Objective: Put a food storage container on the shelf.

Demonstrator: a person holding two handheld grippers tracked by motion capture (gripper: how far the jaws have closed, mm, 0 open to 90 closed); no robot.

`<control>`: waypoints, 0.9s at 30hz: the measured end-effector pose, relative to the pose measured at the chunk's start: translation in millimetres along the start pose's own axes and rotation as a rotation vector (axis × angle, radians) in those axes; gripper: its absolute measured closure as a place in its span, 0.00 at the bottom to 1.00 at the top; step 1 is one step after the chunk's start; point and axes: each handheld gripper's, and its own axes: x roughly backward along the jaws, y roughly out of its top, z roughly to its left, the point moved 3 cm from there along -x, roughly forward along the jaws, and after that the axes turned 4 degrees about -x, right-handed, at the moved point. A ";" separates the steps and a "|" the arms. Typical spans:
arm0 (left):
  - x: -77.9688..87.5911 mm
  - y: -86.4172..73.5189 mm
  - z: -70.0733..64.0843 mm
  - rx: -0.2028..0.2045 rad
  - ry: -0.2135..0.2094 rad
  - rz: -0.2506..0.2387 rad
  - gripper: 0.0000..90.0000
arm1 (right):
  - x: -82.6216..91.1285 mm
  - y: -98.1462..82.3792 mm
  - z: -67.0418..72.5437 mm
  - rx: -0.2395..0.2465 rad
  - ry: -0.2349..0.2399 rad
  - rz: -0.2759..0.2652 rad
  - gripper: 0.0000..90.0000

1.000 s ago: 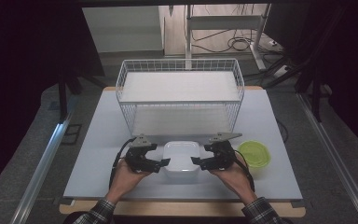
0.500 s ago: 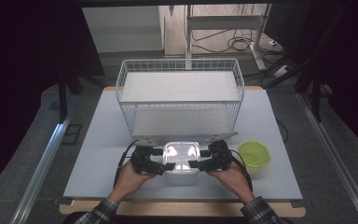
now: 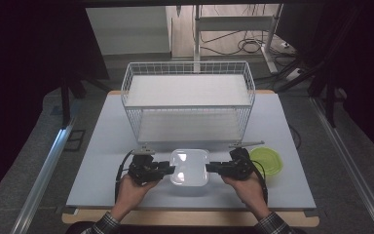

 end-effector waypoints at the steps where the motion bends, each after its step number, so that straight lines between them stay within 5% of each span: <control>1: 0.0 0.0 0.0 0.000 0.000 0.000 0.76 | 0.0 0.0 0.0 0.000 0.000 0.000 0.82; 5: 5.2 -2.0 2.2 0.050 -0.021 -0.032 0.84 | 1.9 -1.5 2.6 -0.011 -0.013 -0.015 0.88; 8: 5.7 -2.4 4.1 0.067 -0.012 -0.034 0.87 | 1.2 -2.1 7.1 0.031 -0.048 -0.027 0.88; 13: 6.2 -2.4 4.4 0.059 0.007 -0.037 0.87 | -0.8 -2.3 12.0 0.082 -0.083 -0.046 0.88; 27: 17.6 14.0 -2.6 0.023 0.016 -0.089 0.88 | 14.5 13.2 23.4 0.154 -0.084 -0.140 0.88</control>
